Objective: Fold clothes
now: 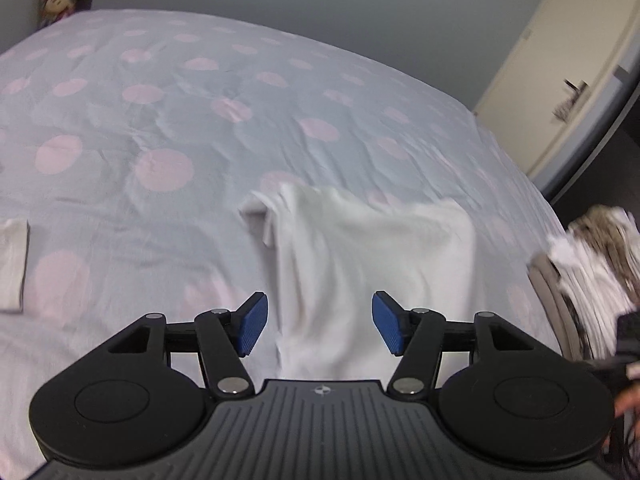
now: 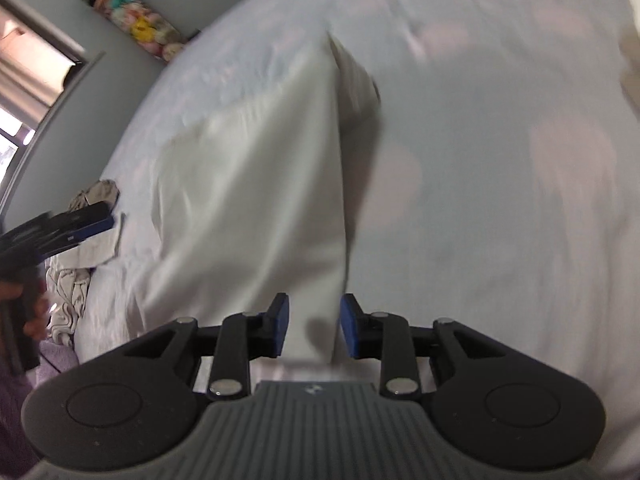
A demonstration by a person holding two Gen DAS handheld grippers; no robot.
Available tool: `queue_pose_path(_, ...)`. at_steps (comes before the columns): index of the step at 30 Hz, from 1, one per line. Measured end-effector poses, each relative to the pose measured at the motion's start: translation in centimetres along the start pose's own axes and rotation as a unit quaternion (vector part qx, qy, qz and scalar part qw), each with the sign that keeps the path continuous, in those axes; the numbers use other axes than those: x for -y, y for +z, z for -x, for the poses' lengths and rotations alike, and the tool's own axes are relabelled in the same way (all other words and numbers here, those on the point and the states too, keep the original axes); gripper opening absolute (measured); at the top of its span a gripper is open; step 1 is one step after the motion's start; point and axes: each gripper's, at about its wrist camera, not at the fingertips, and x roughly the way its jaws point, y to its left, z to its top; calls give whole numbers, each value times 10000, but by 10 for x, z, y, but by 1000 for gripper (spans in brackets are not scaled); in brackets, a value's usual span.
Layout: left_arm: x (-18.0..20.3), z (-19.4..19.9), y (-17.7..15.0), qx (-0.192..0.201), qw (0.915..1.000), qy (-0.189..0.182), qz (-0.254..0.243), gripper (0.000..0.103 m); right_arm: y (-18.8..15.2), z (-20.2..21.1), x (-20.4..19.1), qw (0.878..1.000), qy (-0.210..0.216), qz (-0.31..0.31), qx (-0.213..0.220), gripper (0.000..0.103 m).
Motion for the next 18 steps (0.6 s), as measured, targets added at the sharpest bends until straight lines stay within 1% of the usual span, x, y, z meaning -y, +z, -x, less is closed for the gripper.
queue_pose_path(3,18,13,-19,17,9997,-81,-215,56,-14,-5,6,9996,-20,-246,-167,32)
queue_pose_path(7,43,15,-43,-5,9980,-171,-616,56,-19,-16,15,9963,346,-694,-373,32)
queue_pose_path(8,50,14,-49,-17,9971,-189,-736,56,-20,-20,16,9958,375,-751,-371,31)
queue_pose_path(9,55,12,-54,-48,9963,-204,-829,56,-20,-22,17,9958,395,-762,-315,20)
queue_pose_path(10,61,9,-59,-86,9956,-217,-910,56,-19,-22,17,9954,434,-811,-274,12)
queue_pose_path(12,71,5,-66,-149,9938,-275,-1068,56,-19,-19,18,9931,650,-961,-183,10)
queue_pose_path(15,88,0,-73,-171,9890,-337,-1430,56,-14,-5,12,9884,1030,-1117,-63,9)
queue_pose_path(17,99,-1,-77,-104,9851,-326,-1683,56,-7,4,4,9849,1260,-1184,5,9)
queue_pose_path(18,105,-2,-78,-45,9834,-312,-1787,56,0,7,-3,9847,1303,-1154,27,9)
